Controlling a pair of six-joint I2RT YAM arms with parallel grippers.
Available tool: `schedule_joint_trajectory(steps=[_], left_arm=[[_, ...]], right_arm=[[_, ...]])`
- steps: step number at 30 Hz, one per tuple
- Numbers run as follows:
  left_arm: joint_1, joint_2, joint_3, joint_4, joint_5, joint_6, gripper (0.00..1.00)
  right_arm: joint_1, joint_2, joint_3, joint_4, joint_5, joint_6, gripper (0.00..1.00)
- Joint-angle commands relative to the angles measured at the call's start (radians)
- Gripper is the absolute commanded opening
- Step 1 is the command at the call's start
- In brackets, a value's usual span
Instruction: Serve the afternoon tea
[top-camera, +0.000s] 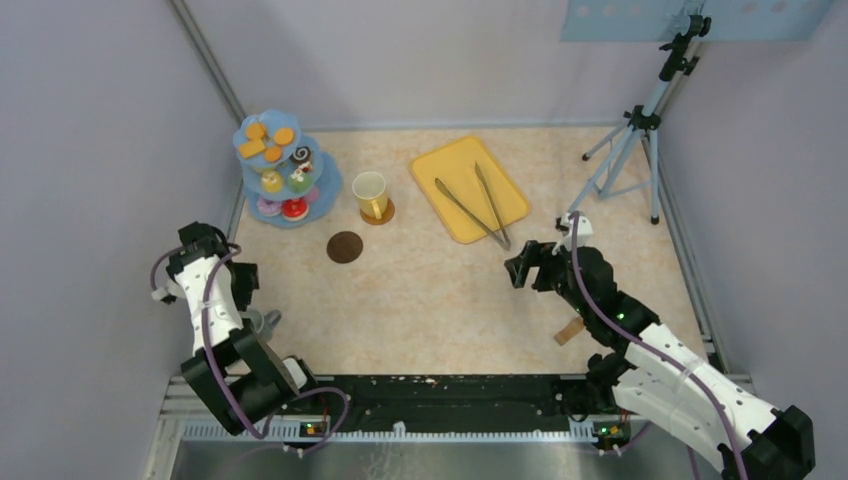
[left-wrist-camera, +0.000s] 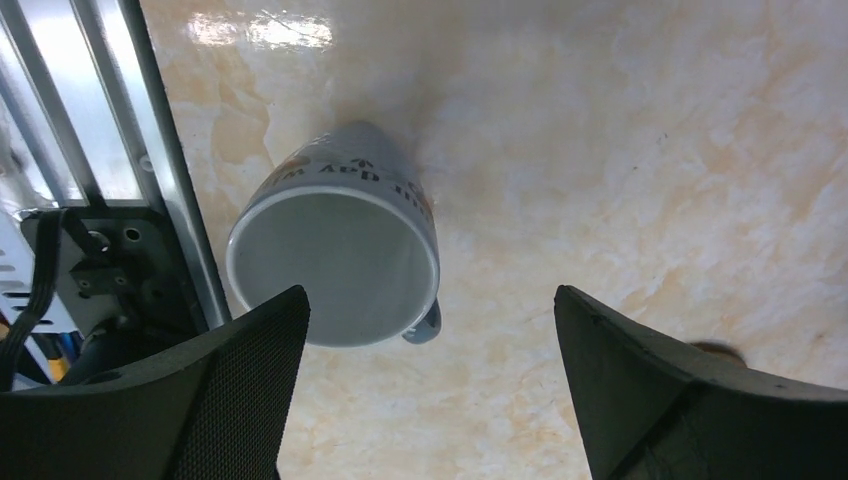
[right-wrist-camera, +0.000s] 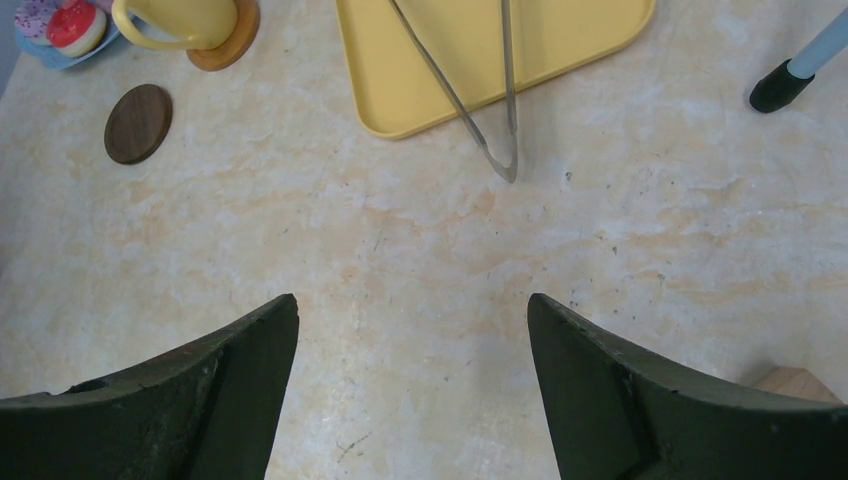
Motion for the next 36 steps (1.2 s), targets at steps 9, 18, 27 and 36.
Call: schedule_joint_trajectory(steps=[9, 18, 27, 36], left_arm=[[0.043, 0.092, -0.132, 0.244, 0.062, 0.015, 0.67], [0.040, 0.032, -0.148, 0.261, 0.125, 0.142, 0.11], [-0.327, -0.043, -0.008, 0.220, 0.017, 0.187, 0.00], [-0.743, 0.148, 0.186, 0.321, -0.038, 0.335, 0.00]], right_arm=[[-0.005, -0.008, 0.017, 0.009, 0.026, -0.006, 0.83], [-0.005, -0.008, 0.012, 0.014, 0.026, -0.001, 0.83], [-0.005, -0.011, 0.000, 0.028, 0.034, 0.012, 0.83], [-0.005, -0.017, 0.022, 0.020, 0.031, 0.008, 0.86]])
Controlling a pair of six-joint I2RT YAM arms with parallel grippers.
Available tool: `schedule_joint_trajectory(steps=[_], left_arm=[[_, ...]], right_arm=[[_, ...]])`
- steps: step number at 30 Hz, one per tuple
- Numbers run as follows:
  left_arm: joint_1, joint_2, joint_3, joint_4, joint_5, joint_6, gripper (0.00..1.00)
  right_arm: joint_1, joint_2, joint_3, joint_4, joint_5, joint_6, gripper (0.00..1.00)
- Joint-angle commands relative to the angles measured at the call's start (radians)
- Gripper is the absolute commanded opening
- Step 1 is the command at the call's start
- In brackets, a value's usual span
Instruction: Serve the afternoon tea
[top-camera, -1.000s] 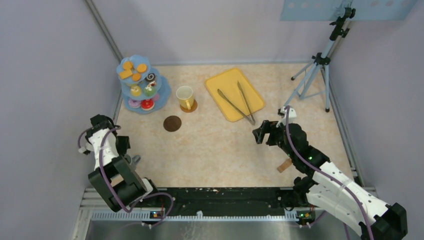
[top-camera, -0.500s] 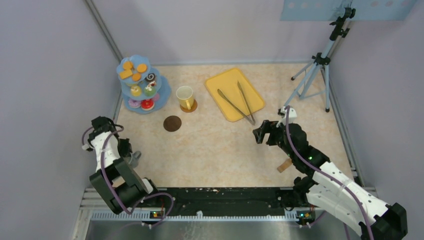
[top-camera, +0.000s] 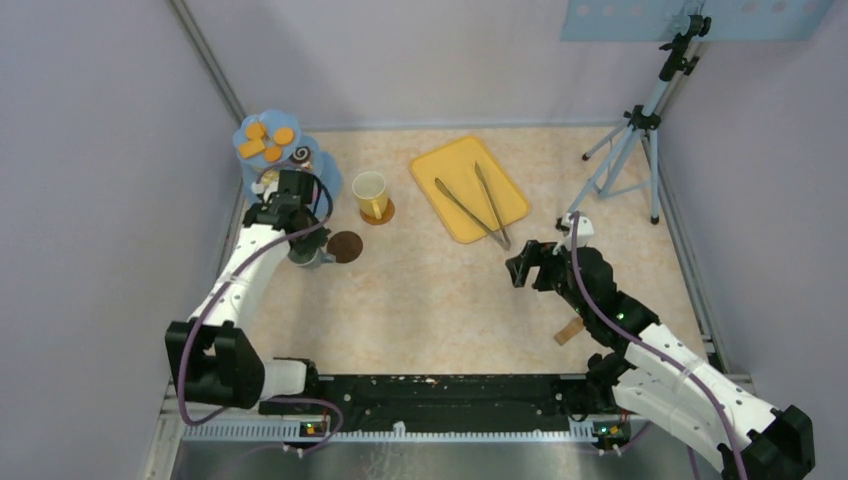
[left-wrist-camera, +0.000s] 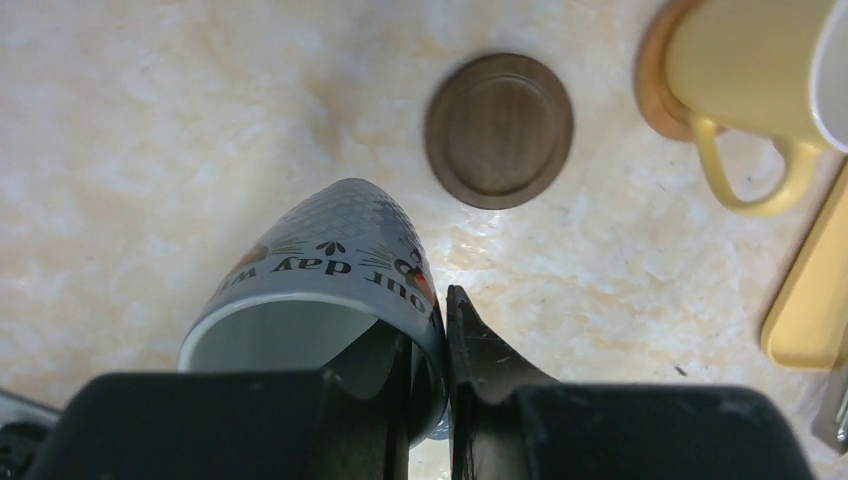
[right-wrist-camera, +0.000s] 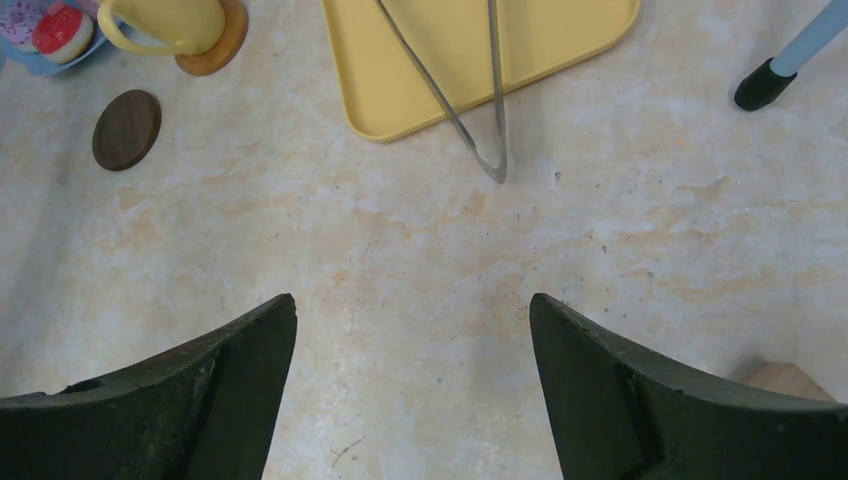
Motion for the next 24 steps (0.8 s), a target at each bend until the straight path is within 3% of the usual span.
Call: schedule_joint_trajectory(steps=[1, 11, 24], left_arm=[[-0.102, 0.094, 0.063, 0.135, -0.009, 0.148, 0.00], [-0.128, 0.391, 0.262, 0.170, 0.078, 0.277, 0.00], [-0.139, 0.452, 0.253, 0.206, 0.110, 0.272, 0.00]], right_arm=[[-0.005, -0.020, 0.029, 0.017, 0.010, 0.007, 0.86], [-0.005, -0.060, 0.051, -0.032, 0.038, 0.006, 0.87], [-0.005, -0.067, 0.066, -0.061, 0.057, 0.007, 0.87]])
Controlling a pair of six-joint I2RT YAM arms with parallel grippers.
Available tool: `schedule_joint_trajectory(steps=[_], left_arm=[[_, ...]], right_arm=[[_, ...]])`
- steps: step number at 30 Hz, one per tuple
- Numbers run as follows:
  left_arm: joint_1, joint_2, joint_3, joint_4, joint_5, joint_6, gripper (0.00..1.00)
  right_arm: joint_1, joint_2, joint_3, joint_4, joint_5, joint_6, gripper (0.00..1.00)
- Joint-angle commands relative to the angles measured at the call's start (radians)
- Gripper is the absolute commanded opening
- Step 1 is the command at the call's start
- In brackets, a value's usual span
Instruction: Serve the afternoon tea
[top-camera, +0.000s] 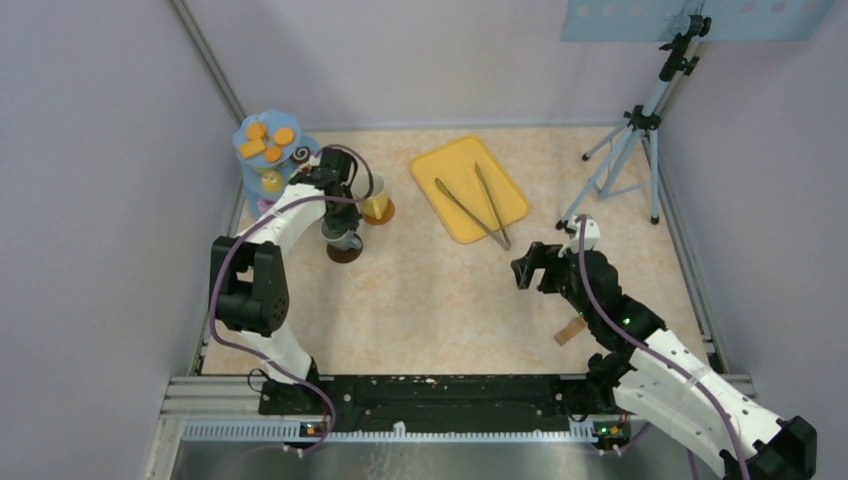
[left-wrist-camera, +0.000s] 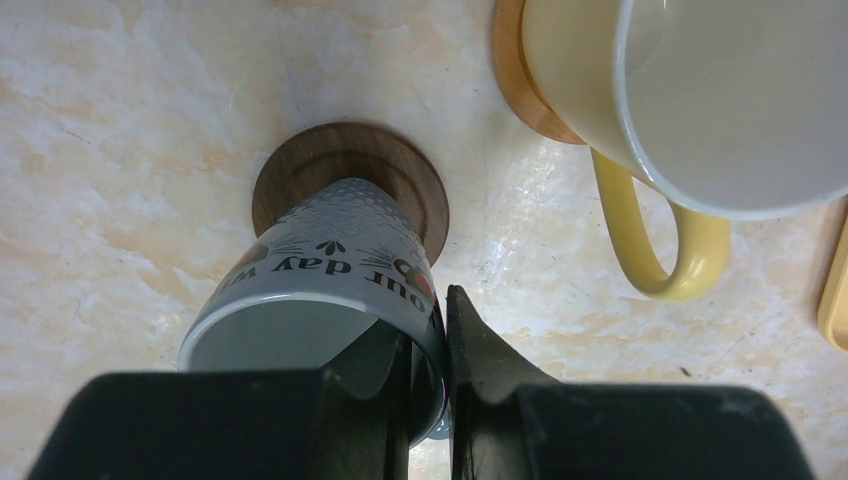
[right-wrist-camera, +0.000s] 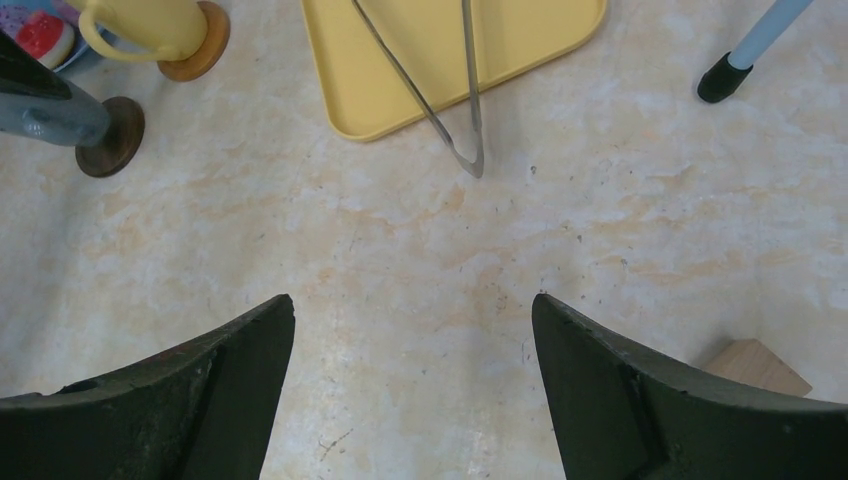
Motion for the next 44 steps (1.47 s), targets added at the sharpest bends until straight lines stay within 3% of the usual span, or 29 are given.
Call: schedule_joint_trajectory(steps=[1, 7, 9, 10, 14, 16, 21, 23, 26, 29, 32, 37, 40, 44], left_arm=[[-0.004, 0.013, 0.031, 0.032, 0.003, 0.005, 0.00], [-0.004, 0.009, -0.009, 0.022, -0.016, -0.005, 0.02], [-0.004, 0.017, -0.014, 0.025, -0.006, -0.002, 0.07], [-0.004, 0.019, -0.013, 0.027, 0.000, 0.002, 0.14], [-0.004, 0.000, 0.006, 0.018, 0.004, 0.021, 0.57], [-0.003, -0.021, 0.016, 0.008, -0.009, 0.041, 0.70], [-0.002, -0.094, 0.112, -0.098, -0.035, 0.072, 0.79], [-0.002, -0.165, 0.136, -0.101, -0.032, 0.126, 0.96], [-0.004, -0.293, 0.163, -0.059, 0.059, 0.237, 0.99], [-0.004, -0.459, 0.141, 0.065, 0.269, 0.325, 0.99], [-0.005, -0.604, 0.081, 0.290, 0.508, 0.366, 0.99], [-0.008, -0.763, -0.004, 0.610, 0.853, 0.312, 0.99], [-0.008, -0.821, -0.037, 0.749, 0.960, 0.276, 0.99], [-0.015, -0.891, -0.054, 0.795, 0.981, 0.302, 0.99]], right_arm=[[-0.005, -0.012, 0.064, 0.000, 0.024, 0.008, 0.87], [-0.005, -0.017, 0.066, -0.007, 0.027, 0.010, 0.87], [-0.005, -0.019, 0.065, -0.007, 0.026, 0.010, 0.87], [-0.005, -0.019, 0.066, -0.008, 0.027, 0.009, 0.87], [-0.005, -0.018, 0.088, -0.032, 0.047, 0.000, 0.87], [-0.005, -0.019, 0.111, -0.058, 0.067, -0.007, 0.88], [-0.005, -0.039, 0.197, -0.127, 0.072, -0.020, 0.88], [-0.005, -0.053, 0.244, -0.167, 0.067, -0.034, 0.88], [-0.005, -0.077, 0.323, -0.225, 0.074, -0.072, 0.88], [-0.005, -0.103, 0.414, -0.276, 0.103, -0.128, 0.89], [-0.004, -0.132, 0.518, -0.317, 0.158, -0.209, 0.90], [-0.005, -0.179, 0.701, -0.336, 0.267, -0.285, 0.91], [-0.005, -0.230, 0.716, -0.301, 0.354, -0.286, 0.92], [-0.005, -0.252, 0.742, -0.319, 0.368, -0.257, 0.92]])
